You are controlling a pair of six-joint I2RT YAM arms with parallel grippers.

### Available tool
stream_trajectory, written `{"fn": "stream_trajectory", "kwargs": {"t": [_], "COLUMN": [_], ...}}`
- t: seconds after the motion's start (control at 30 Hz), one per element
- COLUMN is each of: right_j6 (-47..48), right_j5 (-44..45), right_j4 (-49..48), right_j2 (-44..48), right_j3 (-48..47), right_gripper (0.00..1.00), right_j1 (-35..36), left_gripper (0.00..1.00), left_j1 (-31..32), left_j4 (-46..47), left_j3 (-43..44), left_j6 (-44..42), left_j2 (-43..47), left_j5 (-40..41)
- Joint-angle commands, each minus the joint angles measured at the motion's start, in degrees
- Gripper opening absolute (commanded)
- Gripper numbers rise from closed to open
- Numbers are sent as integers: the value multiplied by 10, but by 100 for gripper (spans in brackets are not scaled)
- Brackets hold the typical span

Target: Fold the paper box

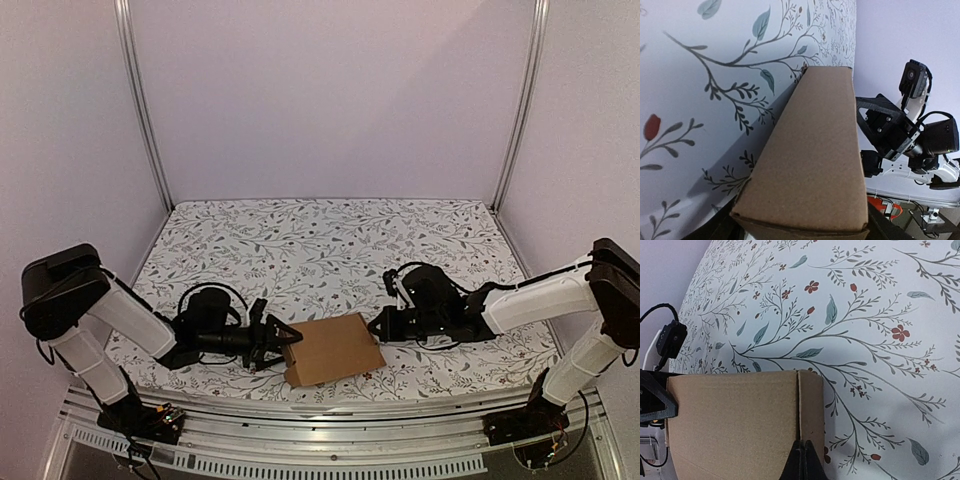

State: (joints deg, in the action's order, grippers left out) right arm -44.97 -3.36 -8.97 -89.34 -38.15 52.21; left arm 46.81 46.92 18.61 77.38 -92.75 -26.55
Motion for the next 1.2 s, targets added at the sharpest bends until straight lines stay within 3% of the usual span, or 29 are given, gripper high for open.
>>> {"fn": "stream_trajectory", "kwargs": {"t": [0.0,0.3,0.43,0.6,0.8,1.17], "right_j6": [-3,-5,-2,8,44,175], "right_j5": [15,19,18,22,47,48], "right_j4": [63,64,66,76,122,221], "right_j2": [-3,0,4,15,70,226], "right_j3": [22,24,22,19,9,-19], "right_gripper": [0,0,0,11,31,49], "right_j1": [0,4,4,4,4,4], "left_gripper": [66,38,30,29,29,36], "left_j1": [-5,-3,-2,-2,-5,-6], "left_j4": [127,346,404,404,394,284], "left_j3": [-16,-33,-32,-29,-26,-8], "left_j6": [54,143,169,169,168,137], "left_j2": [-55,-183,-229,-224,-212,-131], "left_j5": [-24,-39,-44,-46,-51,-65]}}
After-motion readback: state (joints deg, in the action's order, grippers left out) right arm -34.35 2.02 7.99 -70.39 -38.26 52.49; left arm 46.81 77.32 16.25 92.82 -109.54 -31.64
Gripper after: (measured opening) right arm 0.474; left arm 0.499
